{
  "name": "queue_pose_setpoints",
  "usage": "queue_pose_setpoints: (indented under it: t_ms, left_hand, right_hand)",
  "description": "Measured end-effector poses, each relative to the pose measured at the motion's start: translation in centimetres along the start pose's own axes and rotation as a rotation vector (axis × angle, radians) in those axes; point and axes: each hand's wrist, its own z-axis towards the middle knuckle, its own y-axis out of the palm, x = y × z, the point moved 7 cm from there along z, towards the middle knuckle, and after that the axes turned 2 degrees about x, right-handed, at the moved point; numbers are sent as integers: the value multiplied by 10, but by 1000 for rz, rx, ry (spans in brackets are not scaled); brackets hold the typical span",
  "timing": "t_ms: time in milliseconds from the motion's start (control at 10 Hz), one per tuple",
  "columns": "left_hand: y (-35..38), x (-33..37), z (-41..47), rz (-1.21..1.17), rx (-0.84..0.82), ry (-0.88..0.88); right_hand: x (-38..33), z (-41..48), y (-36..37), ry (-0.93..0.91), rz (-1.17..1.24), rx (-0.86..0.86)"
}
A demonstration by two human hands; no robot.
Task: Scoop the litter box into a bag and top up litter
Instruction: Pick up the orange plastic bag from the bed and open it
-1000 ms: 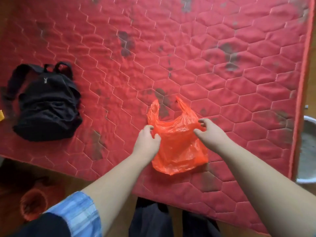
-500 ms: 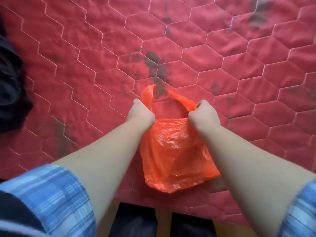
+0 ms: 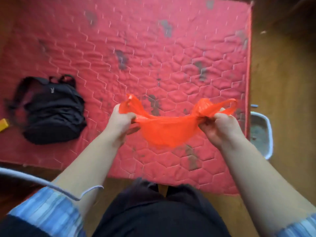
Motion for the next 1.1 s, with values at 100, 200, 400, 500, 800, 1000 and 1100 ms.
queue_pose_setpoints:
  t_ms: [100,200,400,500,800,1000,1100]
  left_hand:
    - [7,62,-39,-74,-55,107]
    - [22,123,-76,-93,-165,280]
    - [73,241,-148,-502,-568,231]
    - [90,291,-180,-550,-692,273]
    - [100,417,-238,-79,-795,542]
    - [92,462,-229,528,-471,847]
    - [96,484,-235,906,-71,1085]
  right_hand:
    - [-69,-60,23,-87,246,-328]
    - [-131,-127,28,-190,314,-621]
    - [-231,-201,3,-699,11,-609]
    - [-272,-210,-10,-1065,-281,-260]
    - [-367,-233,-14,-1121,-897,506]
    - [-431,-267,12,-703,354,-504]
    - [-445,-291,36,-713,226,-715]
